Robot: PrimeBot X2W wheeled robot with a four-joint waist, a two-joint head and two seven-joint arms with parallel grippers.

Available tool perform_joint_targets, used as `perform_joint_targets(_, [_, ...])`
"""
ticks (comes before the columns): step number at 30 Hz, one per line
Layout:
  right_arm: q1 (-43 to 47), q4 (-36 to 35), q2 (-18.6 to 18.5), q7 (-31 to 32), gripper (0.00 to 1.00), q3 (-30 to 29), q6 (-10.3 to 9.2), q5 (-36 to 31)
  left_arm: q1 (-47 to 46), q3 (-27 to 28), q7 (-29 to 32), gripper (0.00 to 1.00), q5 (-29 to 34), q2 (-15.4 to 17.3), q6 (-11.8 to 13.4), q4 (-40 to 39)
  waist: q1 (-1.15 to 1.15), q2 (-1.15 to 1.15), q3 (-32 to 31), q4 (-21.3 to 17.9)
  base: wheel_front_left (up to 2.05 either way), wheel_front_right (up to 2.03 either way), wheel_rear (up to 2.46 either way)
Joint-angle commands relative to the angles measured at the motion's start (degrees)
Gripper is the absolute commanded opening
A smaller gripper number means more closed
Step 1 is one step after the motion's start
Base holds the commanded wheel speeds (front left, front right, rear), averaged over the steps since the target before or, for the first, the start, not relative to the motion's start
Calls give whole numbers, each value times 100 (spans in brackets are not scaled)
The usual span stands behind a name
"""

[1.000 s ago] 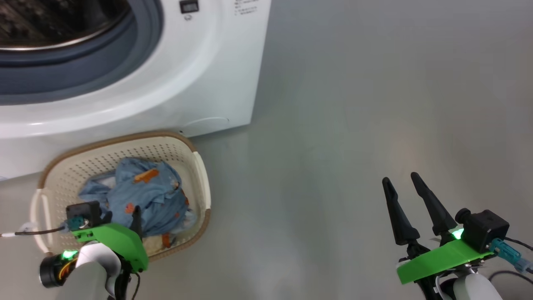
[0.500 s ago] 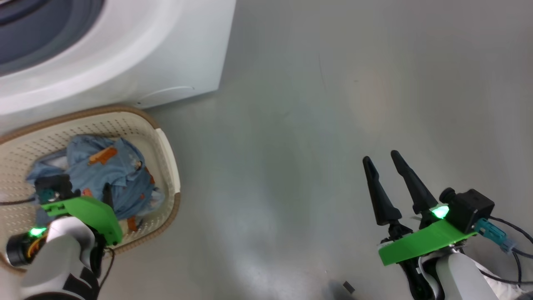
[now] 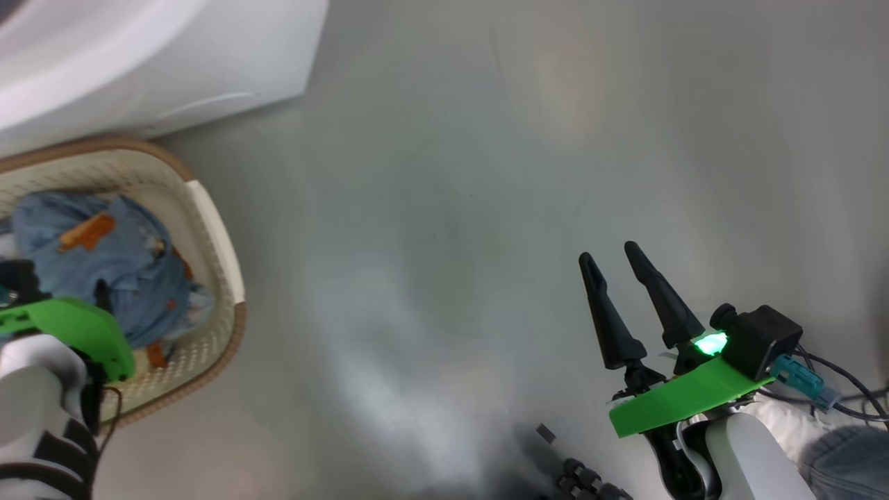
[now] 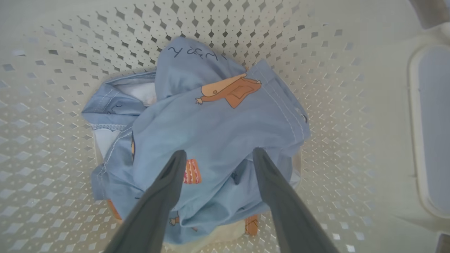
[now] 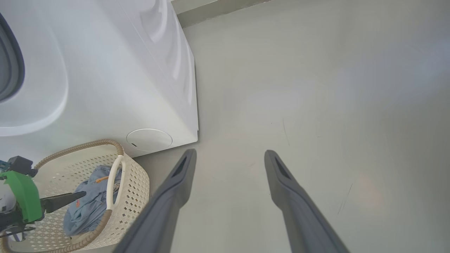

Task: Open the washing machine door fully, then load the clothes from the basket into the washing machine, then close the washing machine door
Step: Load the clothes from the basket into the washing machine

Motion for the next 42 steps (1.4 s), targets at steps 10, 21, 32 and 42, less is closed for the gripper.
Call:
perform_joint_targets(10, [-101,-120,39,-69,100,201,9,131,-205,34,79,100,0,617,71,46,0,0,507,-415,0,0,0])
perform_joint_targets(21, [-109,-145,69,-69,100,191,9,178,-361,-92,288,100,25,856,107,90,0,0,808,-540,0,0,0])
perform_joint_targets(32, [-143,-222,31,-69,100,148,9,181,-542,-345,374,100,149,842,157,110,0,0,976,-571,0,0,0])
perform_joint_targets(42, [-129,-250,23,-69,100,67,9,175,-575,-412,430,0,91,799,115,124,0,0,1056,-513,0,0,0])
